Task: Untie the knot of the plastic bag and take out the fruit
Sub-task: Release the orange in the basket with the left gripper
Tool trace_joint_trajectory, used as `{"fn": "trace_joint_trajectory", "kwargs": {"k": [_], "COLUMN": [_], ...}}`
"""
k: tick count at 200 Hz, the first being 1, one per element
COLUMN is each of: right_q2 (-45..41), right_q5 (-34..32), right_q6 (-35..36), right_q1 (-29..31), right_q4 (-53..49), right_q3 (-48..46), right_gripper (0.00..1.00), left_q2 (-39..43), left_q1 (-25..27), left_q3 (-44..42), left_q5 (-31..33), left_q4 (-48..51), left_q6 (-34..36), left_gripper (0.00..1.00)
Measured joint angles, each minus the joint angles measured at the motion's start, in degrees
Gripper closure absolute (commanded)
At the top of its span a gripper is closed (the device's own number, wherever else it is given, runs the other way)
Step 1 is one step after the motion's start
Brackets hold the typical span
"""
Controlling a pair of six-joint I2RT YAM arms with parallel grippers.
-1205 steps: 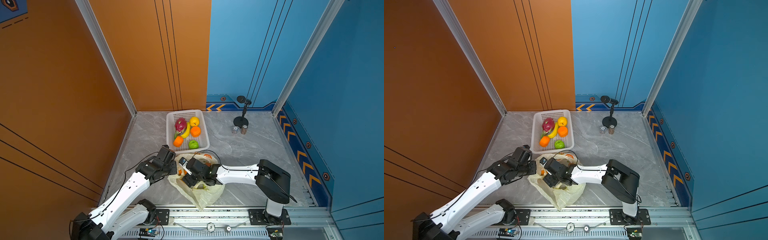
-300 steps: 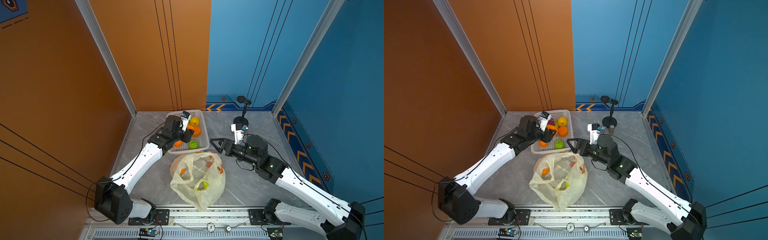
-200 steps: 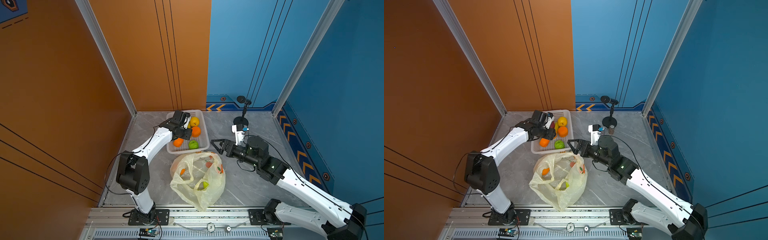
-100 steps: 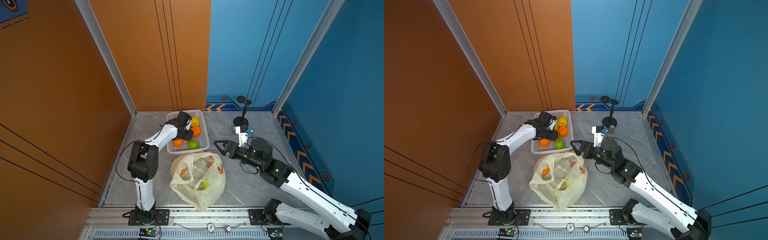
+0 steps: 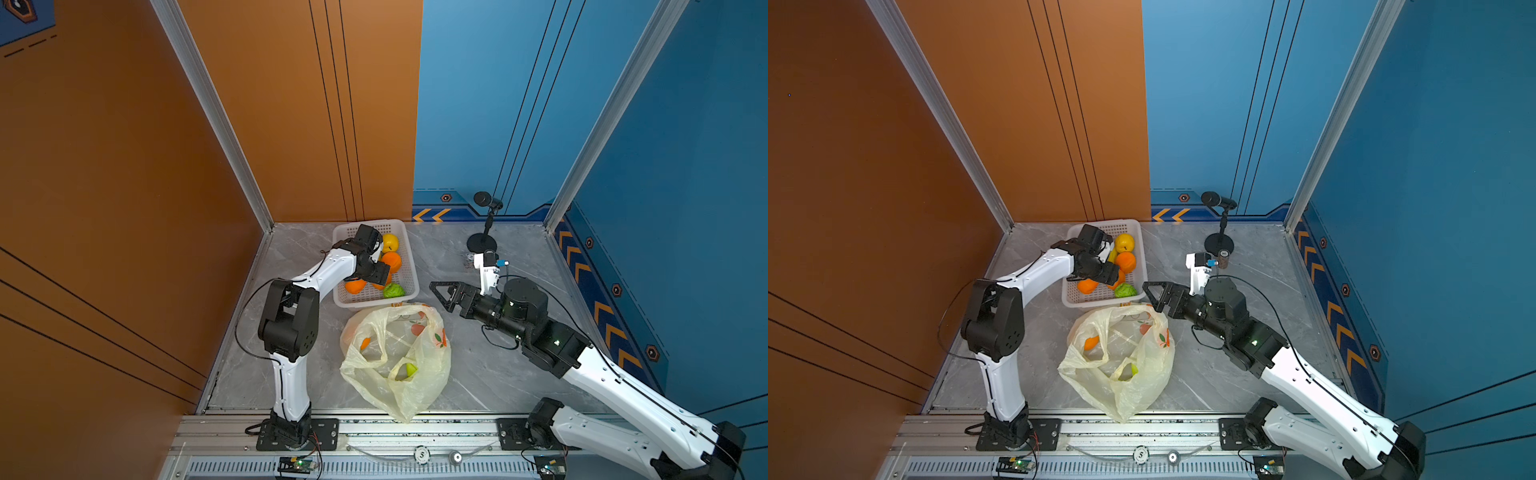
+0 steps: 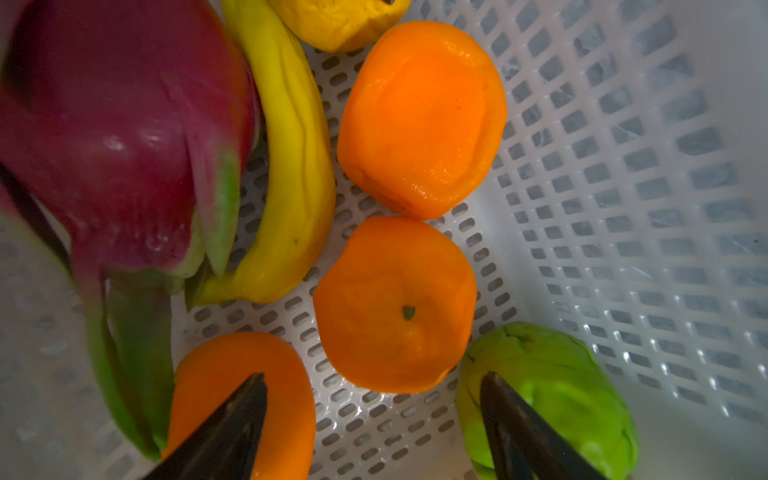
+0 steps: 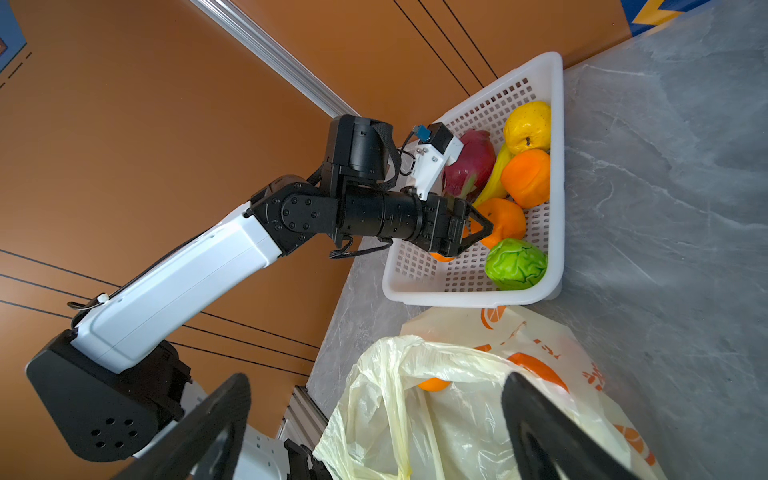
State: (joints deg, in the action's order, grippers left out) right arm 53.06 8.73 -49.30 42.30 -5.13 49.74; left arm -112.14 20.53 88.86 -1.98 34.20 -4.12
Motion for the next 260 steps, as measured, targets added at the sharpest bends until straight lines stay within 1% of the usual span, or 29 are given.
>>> {"fn": "trace_joint_trajectory", "kwargs": {"k": [19, 47, 80, 114, 150, 181, 223, 260], "right_q2": [-0.68, -1.49, -1.99, -1.62, 2.84, 7.89, 13.40, 18.01], "right_q5": [-0.02, -0.04, -0.07, -0.44, -1.16, -1.62, -3.10, -6.32], "right_q6": [0.00, 0.00, 0.00, 0.61, 2.67, 5.22, 10.32, 16.20], "right_q1": [0.00, 0.00, 0.00, 0.55, 3.10, 6.38, 10.99, 15.43], "right_q4": [-0.09, -0.42, -1.01, -2.71, -4.04, -5.42, -5.40, -5.40], "right_q3": [0.00, -0.22, -1.09, -1.11, -0.94, 0.35, 0.70, 0.70], "right_gripper": [0.05, 0.05, 0.06, 0.11, 0.16, 0.22, 0.27, 0.28], "left_q2": [1.99, 7.74, 16.81, 27.93, 39.50, 46.95, 52.83, 53.55], "left_q1": [0.00, 0.04, 0.63, 1.84, 3.58, 5.44, 9.14, 11.43], "left_q3": [-0.39, -2.16, -4.85, -10.36, -16.92, -22.03, -29.44, -36.50], "left_q5": [0.52, 0.55, 0.28, -1.81, -3.61, -4.22, -4.98, -6.03], "left_q4": [-0.11, -0.31, -1.33, -2.89, -3.13, -0.61, 5.16, 8.59], "left_q6": [-0.26, -1.20, -2.99, -5.51, -8.00, -10.27, -13.88, -16.79], "left_gripper": [0.16, 0.16, 0.16, 0.16, 0.17, 0.17, 0.17, 0.18]}}
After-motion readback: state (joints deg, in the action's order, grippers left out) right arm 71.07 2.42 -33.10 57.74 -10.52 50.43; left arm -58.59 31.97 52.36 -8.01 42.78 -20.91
